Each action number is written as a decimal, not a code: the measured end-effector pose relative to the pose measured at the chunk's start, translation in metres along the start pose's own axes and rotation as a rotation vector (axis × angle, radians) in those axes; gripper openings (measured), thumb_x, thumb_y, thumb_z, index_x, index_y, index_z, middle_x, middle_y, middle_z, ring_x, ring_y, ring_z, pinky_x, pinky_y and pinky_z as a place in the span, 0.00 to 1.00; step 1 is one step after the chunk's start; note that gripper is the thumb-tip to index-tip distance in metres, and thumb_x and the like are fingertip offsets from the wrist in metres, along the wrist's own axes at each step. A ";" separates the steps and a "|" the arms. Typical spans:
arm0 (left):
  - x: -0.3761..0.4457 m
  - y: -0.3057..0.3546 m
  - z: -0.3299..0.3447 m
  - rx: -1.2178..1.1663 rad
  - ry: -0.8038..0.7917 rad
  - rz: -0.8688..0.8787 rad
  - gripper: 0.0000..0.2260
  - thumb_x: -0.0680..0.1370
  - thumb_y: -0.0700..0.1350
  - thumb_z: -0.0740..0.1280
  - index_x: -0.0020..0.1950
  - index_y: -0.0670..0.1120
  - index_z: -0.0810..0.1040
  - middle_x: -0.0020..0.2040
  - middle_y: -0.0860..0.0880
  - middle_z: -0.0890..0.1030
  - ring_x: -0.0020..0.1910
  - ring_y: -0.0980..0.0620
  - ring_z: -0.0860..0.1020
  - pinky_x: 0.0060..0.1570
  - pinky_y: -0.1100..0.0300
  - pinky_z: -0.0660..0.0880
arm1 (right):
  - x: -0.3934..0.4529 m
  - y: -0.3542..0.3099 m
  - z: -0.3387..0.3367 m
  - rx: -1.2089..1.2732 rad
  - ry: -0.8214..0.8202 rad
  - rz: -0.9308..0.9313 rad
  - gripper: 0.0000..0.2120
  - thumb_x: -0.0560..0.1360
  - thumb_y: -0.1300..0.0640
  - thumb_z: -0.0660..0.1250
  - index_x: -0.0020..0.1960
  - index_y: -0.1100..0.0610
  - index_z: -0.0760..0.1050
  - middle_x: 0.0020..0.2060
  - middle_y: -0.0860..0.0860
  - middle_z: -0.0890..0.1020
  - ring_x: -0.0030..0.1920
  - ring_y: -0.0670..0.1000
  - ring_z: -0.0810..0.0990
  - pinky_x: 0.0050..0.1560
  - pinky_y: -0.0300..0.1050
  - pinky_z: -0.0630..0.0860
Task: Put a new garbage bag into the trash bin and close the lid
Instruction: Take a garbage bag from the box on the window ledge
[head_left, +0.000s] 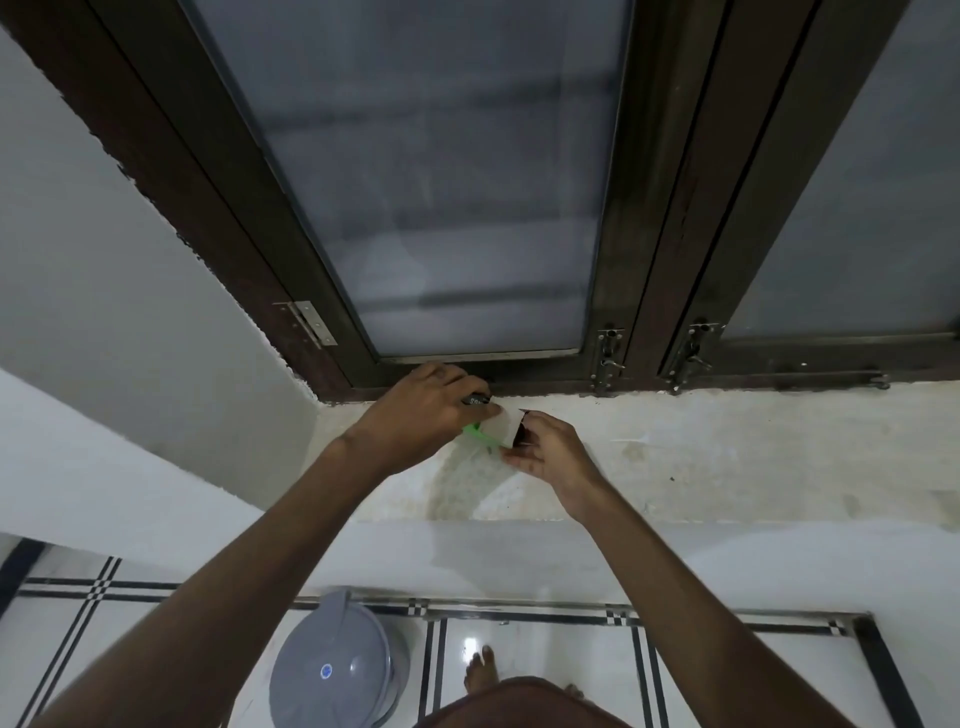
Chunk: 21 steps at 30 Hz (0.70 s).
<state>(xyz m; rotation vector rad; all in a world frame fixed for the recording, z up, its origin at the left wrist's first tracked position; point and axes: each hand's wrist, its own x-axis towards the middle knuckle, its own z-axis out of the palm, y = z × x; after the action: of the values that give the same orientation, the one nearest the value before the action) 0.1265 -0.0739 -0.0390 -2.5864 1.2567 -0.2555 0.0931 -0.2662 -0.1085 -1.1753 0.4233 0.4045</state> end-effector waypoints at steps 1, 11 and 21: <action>0.000 0.000 -0.001 -0.015 0.001 -0.016 0.25 0.70 0.44 0.77 0.66 0.53 0.77 0.63 0.48 0.79 0.60 0.44 0.78 0.57 0.49 0.75 | -0.001 -0.001 -0.003 0.004 -0.011 -0.002 0.13 0.82 0.60 0.59 0.61 0.63 0.77 0.56 0.62 0.83 0.56 0.60 0.83 0.54 0.48 0.82; -0.035 0.018 0.037 -0.315 -0.018 -0.272 0.27 0.68 0.42 0.78 0.65 0.48 0.76 0.60 0.46 0.79 0.51 0.44 0.81 0.45 0.53 0.79 | -0.014 -0.015 -0.055 -0.203 0.009 -0.166 0.11 0.75 0.65 0.71 0.56 0.59 0.79 0.52 0.61 0.83 0.55 0.57 0.84 0.53 0.46 0.82; -0.060 0.022 0.063 -0.354 0.014 -0.461 0.25 0.71 0.47 0.75 0.66 0.50 0.72 0.61 0.46 0.77 0.51 0.43 0.79 0.48 0.52 0.78 | -0.023 -0.031 -0.095 -0.165 0.105 -0.283 0.15 0.77 0.66 0.68 0.63 0.57 0.74 0.45 0.54 0.85 0.50 0.51 0.83 0.55 0.47 0.81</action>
<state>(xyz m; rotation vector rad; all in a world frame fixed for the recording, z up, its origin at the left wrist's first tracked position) 0.0902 -0.0296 -0.1082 -3.1651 0.7434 -0.1417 0.0798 -0.3678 -0.1031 -1.3992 0.3122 0.1336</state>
